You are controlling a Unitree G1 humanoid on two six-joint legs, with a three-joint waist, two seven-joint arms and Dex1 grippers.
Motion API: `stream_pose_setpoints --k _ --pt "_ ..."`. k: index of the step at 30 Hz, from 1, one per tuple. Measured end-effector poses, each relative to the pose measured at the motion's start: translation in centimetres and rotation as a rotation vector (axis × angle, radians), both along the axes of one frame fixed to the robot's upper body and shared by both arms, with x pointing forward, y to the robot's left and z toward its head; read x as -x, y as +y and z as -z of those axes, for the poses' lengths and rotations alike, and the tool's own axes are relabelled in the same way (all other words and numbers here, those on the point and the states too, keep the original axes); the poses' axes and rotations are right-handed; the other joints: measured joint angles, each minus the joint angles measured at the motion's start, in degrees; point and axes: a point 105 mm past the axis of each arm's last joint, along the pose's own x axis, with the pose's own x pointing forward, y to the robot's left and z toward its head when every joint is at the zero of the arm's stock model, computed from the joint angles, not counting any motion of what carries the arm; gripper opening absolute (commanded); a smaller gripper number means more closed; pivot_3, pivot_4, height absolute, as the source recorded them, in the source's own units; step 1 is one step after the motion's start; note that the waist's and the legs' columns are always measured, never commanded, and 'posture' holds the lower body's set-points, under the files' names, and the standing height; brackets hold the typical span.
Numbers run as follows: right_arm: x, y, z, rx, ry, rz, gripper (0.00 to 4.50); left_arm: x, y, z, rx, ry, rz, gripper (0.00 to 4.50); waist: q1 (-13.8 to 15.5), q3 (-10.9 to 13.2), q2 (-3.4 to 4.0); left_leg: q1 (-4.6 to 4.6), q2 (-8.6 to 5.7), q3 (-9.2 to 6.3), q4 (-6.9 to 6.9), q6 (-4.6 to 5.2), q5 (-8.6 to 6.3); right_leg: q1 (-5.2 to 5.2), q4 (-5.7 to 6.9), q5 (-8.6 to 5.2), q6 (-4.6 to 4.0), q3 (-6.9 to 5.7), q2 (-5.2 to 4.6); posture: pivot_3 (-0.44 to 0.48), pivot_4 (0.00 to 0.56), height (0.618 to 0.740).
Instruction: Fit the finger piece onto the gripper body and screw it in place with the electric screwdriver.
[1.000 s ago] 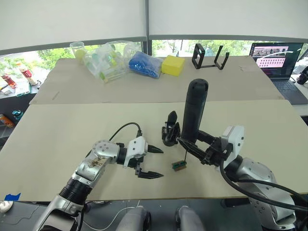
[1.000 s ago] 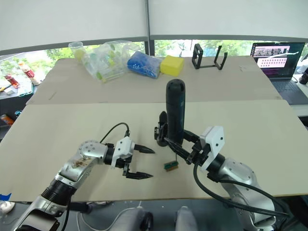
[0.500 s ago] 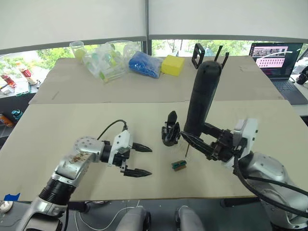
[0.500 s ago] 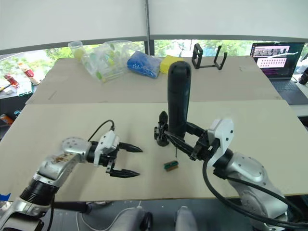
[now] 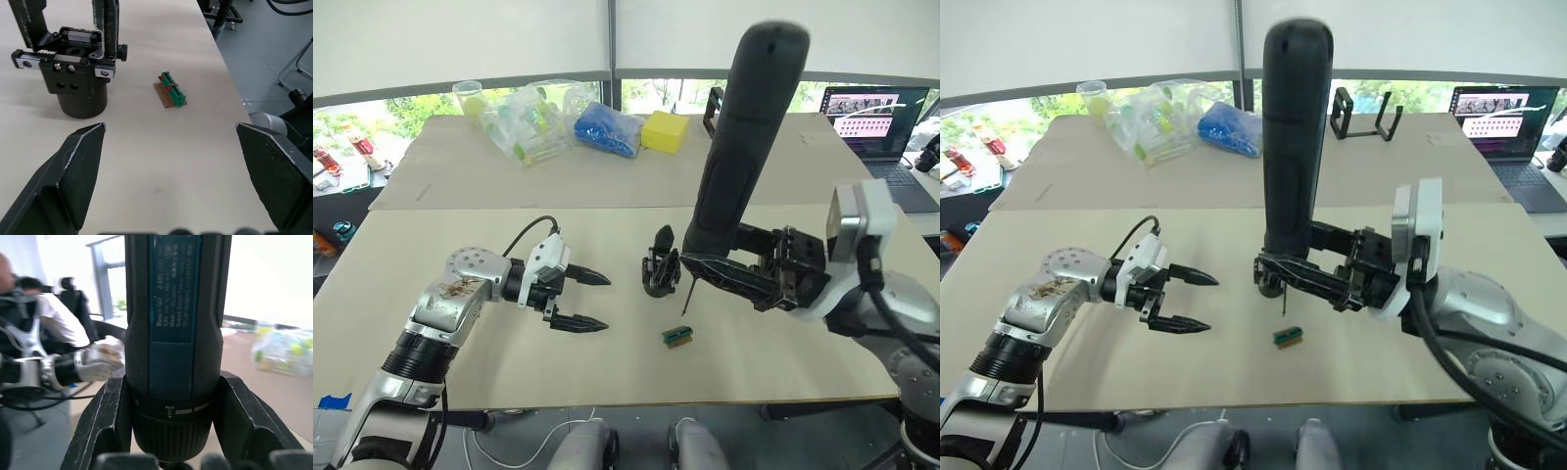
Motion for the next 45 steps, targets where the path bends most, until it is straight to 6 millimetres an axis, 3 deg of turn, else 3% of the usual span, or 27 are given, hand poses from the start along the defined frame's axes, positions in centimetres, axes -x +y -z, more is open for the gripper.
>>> stream_pose_setpoints --k 8,16,26,45 --pt "-2.9 2.4 -2.7 -0.026 -0.035 -0.040 1.90 -2.2 -1.6 0.6 0.018 -0.074 -0.032 4.50 -0.1 0.0 -0.06 -0.32 -0.01 0.01 0.10 0.00 0.00 -0.30 0.21 0.01 0.00 -0.04 0.00 0.000 0.150 0.740" --pt "-6.0 3.7 -1.8 0.016 -0.024 0.005 1.90 -3.2 -2.1 1.5 0.016 -0.080 -0.047 4.50 -0.1 0.0 -0.06 -0.43 -0.05 0.01 0.16 0.01 0.00 -0.35 0.31 0.03 0.03 -0.11 0.07 0.000 0.150 0.740" --pt "-7.0 3.8 -0.4 0.091 -0.056 -0.008 1.90 -4.5 -3.4 1.4 0.025 -0.116 -0.055 4.50 -0.2 0.0 -0.06 -0.52 -0.07 -0.01 0.26 0.02 0.01 -0.41 0.37 0.03 0.05 -0.15 0.12 0.000 0.150 0.740" --pt "-7.5 3.9 0.3 0.127 -0.072 0.012 1.90 -5.3 -4.7 1.6 0.025 -0.134 -0.058 4.50 -0.2 0.0 -0.06 -0.60 -0.07 0.00 0.33 0.01 0.01 -0.51 0.47 0.03 0.05 -0.14 0.12 0.000 0.150 0.740"
